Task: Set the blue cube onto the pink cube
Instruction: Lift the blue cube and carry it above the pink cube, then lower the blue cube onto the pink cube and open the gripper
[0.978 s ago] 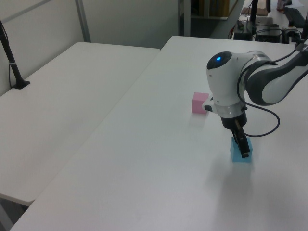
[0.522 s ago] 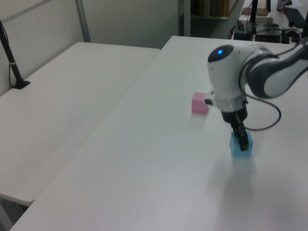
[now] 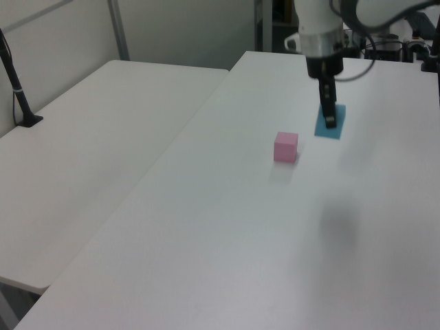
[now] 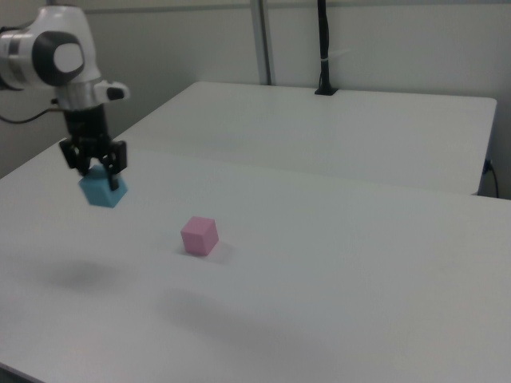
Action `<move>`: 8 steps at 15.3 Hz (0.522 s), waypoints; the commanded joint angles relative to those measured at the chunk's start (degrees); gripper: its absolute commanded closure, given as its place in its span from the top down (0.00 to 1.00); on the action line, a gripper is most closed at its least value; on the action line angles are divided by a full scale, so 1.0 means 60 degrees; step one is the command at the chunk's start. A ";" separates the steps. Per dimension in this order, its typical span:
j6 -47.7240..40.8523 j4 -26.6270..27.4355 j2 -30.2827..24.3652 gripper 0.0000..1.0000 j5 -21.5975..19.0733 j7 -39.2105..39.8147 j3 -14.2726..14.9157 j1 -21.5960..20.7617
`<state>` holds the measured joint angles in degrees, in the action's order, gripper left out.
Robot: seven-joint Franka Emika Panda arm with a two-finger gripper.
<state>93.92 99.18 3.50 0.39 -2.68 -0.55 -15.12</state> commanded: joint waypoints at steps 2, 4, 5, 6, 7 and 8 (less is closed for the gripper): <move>-0.0228 -0.1936 0.1550 0.13 0.0183 0.0709 0.0398 0.0820; -0.0184 -0.2639 0.2502 0.13 0.0315 0.0827 0.0663 0.0995; -0.0155 -0.2918 0.2913 0.13 0.0359 0.0928 0.0693 0.1097; -0.0140 -0.3066 0.3250 0.13 0.0389 0.1046 0.0693 0.1200; -0.0082 -0.3213 0.3515 0.13 0.0403 0.1163 0.0707 0.1230; 0.0078 -0.3272 0.3721 0.14 0.0404 0.1149 0.0693 0.1216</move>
<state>94.04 85.11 19.41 1.74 2.61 3.29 -7.60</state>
